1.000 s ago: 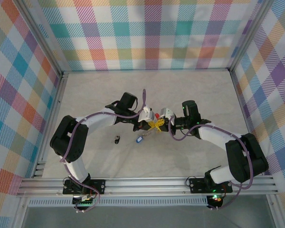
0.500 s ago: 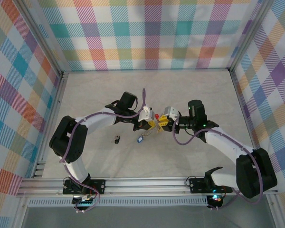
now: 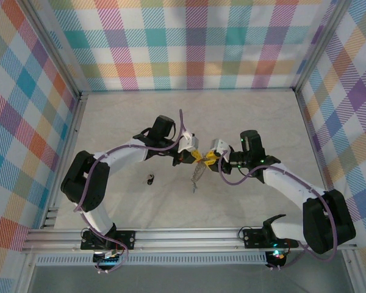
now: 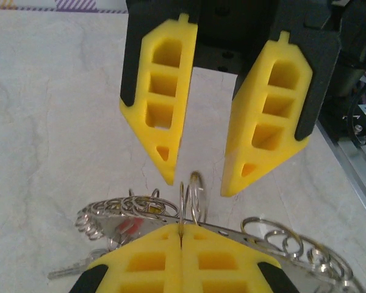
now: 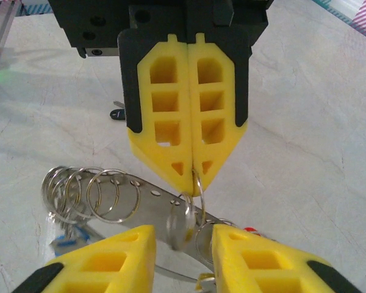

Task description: Put the keys on the keyring

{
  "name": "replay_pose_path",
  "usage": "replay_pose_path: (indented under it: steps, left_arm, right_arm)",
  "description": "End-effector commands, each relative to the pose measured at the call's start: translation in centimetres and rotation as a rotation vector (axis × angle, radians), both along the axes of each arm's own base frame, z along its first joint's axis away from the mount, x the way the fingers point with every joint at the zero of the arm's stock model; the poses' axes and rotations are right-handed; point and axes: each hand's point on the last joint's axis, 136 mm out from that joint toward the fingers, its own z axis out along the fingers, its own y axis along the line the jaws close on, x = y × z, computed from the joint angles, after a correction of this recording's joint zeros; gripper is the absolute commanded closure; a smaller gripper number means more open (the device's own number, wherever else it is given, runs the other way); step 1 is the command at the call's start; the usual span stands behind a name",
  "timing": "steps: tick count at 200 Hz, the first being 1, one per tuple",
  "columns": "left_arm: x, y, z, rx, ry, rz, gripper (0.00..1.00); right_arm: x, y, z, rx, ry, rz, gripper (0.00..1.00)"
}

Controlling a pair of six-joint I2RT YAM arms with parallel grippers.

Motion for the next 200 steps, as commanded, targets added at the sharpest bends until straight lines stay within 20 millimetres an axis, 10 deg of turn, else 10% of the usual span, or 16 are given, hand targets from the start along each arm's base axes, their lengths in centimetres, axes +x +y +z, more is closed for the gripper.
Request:
replay_pose_path:
  steps: [1, 151, 200]
  left_arm:
    - [-0.6, -0.3, 2.6, -0.08, -0.029, -0.034, 1.0]
    - [1.7, -0.3, 2.3, -0.059, -0.012, 0.117, 1.0]
    - [0.8, -0.2, 3.0, -0.088, -0.035, 0.075, 1.0]
  right_arm:
    - [0.3, 0.0, -0.3, 0.006, -0.024, 0.005, 0.73]
    - [-2.6, -0.4, 0.6, 0.01, -0.052, 0.087, 0.77]
    - [-0.8, -1.0, 1.3, 0.024, -0.124, -0.014, 0.69]
